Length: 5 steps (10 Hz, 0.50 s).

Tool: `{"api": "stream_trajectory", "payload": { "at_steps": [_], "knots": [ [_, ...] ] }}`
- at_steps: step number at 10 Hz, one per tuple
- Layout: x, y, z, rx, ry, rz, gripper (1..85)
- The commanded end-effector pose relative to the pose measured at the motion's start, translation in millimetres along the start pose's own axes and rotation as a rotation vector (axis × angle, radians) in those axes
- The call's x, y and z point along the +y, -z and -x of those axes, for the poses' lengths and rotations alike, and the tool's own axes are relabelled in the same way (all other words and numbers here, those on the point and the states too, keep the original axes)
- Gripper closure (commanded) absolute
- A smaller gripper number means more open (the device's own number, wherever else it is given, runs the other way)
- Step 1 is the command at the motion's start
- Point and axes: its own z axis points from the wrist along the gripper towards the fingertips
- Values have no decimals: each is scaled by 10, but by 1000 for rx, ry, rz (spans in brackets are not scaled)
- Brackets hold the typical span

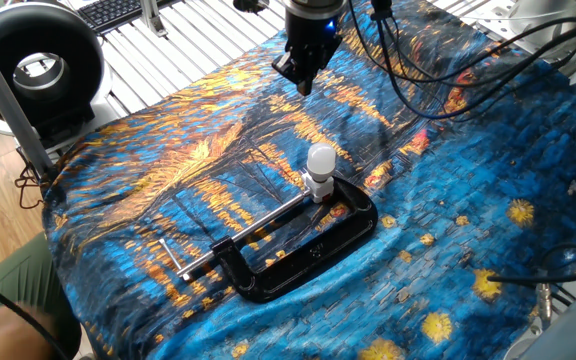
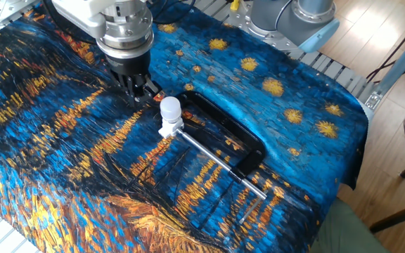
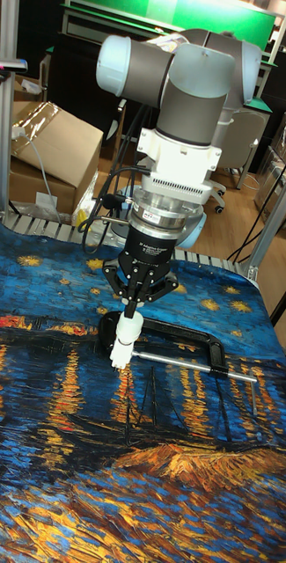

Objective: Take out the light bulb by rotating it

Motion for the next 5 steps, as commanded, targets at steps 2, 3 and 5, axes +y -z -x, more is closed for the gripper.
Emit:
{"api": "stream_trajectory", "payload": {
  "at_steps": [2,3,5],
  "knots": [
    [35,10,34,-14,11,17,847],
    [71,11,23,-10,-3,31,847],
    [142,14,36,-14,-16,58,847]
  ]
}}
